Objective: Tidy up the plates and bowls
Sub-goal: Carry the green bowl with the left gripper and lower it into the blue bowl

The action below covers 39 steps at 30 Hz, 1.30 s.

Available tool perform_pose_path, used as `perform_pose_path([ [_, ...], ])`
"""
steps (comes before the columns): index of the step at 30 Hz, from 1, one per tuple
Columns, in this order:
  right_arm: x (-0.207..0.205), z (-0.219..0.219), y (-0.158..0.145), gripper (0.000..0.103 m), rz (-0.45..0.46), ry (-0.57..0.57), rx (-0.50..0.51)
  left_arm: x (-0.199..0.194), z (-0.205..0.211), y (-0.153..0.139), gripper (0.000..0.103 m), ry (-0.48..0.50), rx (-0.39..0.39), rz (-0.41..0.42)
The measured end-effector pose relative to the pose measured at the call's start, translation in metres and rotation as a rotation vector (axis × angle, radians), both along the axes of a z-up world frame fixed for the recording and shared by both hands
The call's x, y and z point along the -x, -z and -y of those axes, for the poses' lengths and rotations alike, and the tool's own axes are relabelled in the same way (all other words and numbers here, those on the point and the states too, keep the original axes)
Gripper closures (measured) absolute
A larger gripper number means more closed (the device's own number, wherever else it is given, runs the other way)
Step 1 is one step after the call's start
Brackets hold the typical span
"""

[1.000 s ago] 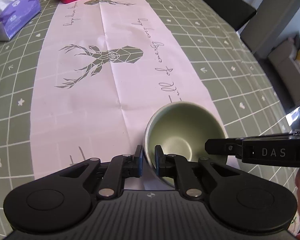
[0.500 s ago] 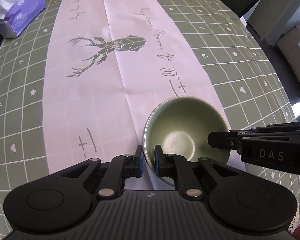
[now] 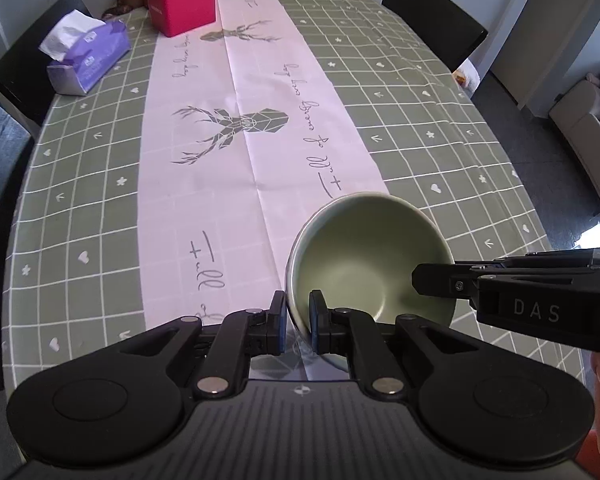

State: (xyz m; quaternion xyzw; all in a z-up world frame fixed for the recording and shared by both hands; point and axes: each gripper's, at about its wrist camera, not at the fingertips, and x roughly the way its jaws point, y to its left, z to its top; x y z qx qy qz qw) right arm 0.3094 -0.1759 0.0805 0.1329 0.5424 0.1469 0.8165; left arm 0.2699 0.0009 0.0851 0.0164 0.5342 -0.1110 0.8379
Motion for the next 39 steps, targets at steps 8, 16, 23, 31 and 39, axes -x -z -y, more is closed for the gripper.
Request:
perform_pose_path([
  [8, 0.047, 0.004, -0.032, 0.097, 0.059, -0.026, -0.012, 0.047, 0.004, -0.033, 0.091, 0.002, -0.009, 0.062],
  [16, 0.094, 0.009, -0.045, 0.097, 0.086, -0.053, 0.007, 0.092, 0.010, -0.043, 0.091, 0.024, -0.015, 0.087],
  [23, 0.122, 0.013, -0.042, 0.096, 0.079, -0.084, 0.014, 0.117, 0.012, -0.039, 0.091, 0.041, -0.018, 0.061],
  [31, 0.142, 0.016, -0.030, 0.096, 0.043, -0.118, 0.034, 0.137, 0.018, -0.024, 0.090, 0.075, -0.033, 0.009],
  [39, 0.154, 0.013, -0.004, 0.096, -0.020, -0.154, 0.064, 0.147, 0.024, 0.002, 0.089, 0.103, -0.066, -0.065],
])
